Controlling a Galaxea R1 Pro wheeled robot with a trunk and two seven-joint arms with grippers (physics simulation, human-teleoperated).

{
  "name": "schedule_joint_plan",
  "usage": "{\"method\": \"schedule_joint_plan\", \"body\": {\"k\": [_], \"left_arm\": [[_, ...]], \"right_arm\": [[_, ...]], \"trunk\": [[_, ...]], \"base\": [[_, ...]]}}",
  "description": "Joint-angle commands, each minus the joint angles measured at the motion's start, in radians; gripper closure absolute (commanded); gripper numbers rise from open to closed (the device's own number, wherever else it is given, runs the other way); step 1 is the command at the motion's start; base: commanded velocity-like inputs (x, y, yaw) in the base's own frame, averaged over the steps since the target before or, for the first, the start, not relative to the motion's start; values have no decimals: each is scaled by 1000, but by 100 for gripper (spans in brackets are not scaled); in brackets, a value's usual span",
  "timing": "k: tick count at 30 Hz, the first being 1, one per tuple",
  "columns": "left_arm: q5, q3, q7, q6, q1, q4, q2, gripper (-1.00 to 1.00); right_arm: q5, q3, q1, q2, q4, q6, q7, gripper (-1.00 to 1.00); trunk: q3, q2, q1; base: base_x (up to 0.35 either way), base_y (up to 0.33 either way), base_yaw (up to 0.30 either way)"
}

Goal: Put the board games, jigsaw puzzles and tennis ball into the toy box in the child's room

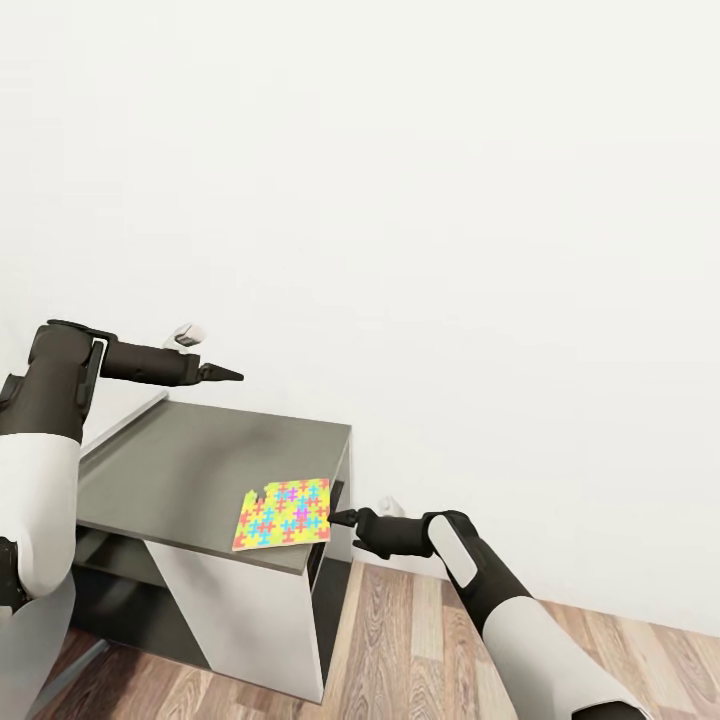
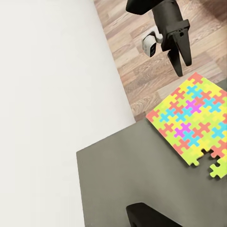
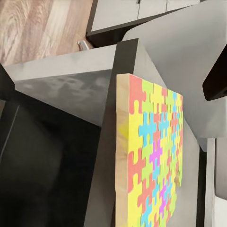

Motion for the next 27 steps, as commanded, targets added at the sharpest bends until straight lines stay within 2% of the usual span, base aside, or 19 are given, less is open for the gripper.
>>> {"method": "schedule_joint_plan", "body": {"k": [1, 27], "left_arm": [[-11, 2, -9, 10, -1, -1, 0, -100], [-10, 3, -9, 10, -1, -1, 0, -100]], "right_arm": [[5, 0, -1, 0, 0, 2, 5, -100], [5, 2, -1, 0, 0, 5, 5, -100]], "trunk": [[-1, -1, 0], [-1, -1, 0]], "base": [[0, 0, 0], [0, 33, 0]]}}
